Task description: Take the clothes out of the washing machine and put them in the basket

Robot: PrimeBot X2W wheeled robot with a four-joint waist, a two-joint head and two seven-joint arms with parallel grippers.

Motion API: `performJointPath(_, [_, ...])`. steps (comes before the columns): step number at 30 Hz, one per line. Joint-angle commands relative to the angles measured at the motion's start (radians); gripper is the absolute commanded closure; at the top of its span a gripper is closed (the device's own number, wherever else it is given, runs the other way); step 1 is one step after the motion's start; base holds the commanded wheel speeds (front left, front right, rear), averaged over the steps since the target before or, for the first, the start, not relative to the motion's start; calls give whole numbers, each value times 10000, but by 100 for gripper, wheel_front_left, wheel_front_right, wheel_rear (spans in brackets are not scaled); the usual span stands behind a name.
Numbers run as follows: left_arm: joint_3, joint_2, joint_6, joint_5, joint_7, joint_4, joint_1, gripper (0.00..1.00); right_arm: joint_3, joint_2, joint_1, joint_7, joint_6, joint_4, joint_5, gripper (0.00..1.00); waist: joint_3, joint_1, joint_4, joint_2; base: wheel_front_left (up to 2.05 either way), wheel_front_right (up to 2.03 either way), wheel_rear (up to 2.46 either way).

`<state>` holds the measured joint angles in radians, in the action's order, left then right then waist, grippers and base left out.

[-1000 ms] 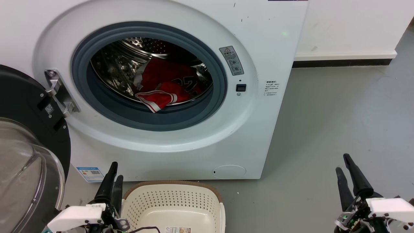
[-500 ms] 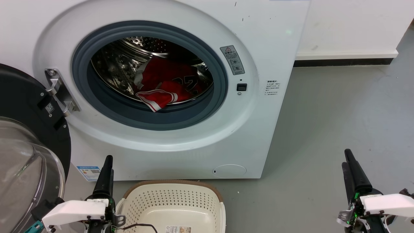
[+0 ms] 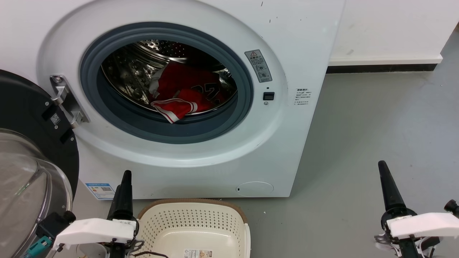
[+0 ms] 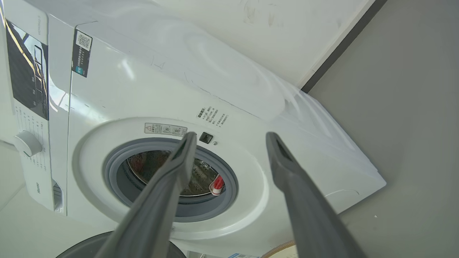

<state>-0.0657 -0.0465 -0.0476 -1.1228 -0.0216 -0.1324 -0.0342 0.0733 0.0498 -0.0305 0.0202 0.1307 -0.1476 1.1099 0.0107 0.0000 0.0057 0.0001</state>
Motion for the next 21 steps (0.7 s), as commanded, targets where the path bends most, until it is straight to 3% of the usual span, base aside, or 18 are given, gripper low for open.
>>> performJointPath(1, [65,-27,58,383,-105,234,-35,0,-47,16,-11,105,0,267,-420,0,-1,0,3,-1,0,0,0])
performJointPath(21, [567,-33,639,3543,-786,835,306,0,-548,15,378,798,0,947,-4332,0,-19,0,46,-1,0,0,0])
